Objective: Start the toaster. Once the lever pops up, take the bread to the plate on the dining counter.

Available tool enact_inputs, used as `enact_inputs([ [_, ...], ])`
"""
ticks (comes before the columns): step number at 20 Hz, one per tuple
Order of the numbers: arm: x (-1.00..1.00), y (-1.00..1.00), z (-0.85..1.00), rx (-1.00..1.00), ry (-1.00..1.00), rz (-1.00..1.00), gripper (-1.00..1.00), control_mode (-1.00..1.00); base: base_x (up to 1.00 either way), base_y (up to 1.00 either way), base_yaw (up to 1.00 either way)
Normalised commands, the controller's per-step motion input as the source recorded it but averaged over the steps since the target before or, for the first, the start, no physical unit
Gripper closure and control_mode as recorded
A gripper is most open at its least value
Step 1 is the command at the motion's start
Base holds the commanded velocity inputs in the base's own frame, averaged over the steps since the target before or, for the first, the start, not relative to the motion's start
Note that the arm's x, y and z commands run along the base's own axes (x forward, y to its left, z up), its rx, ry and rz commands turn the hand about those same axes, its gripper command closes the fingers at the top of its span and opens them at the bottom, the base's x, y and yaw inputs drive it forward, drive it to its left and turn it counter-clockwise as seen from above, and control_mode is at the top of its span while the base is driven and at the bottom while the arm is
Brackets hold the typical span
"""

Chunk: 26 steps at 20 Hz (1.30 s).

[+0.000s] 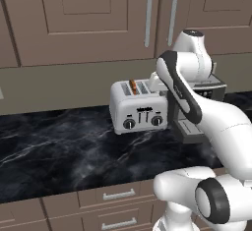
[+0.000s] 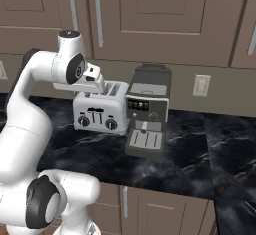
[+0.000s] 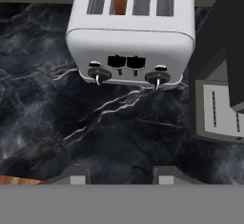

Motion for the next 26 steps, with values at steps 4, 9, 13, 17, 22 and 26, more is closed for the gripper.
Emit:
enact_inputs([
  [4,0.0,0.24,0.0,0.0,0.0,0.0,-1.0,-1.0,0.0,0.0,0.0],
  [9,0.0,0.44,-0.03,0.0,0.0,0.01,-1.0,-1.0,0.0,0.0,0.0],
  [13,0.06,0.28,-0.18,0.0,0.0,0.03,-1.0,-1.0,0.0,0.0,0.0],
  [17,0.18,0.05,-0.3,0.0,0.0,0.03,-1.0,-1.0,0.0,0.0,0.0],
  [22,0.22,0.05,-0.39,0.0,0.0,0.05,-1.0,-1.0,0.0,0.0,0.0],
  [26,0.22,0.01,-0.37,0.0,0.0,0.09,-1.0,-1.0,0.0,0.0,0.0],
])
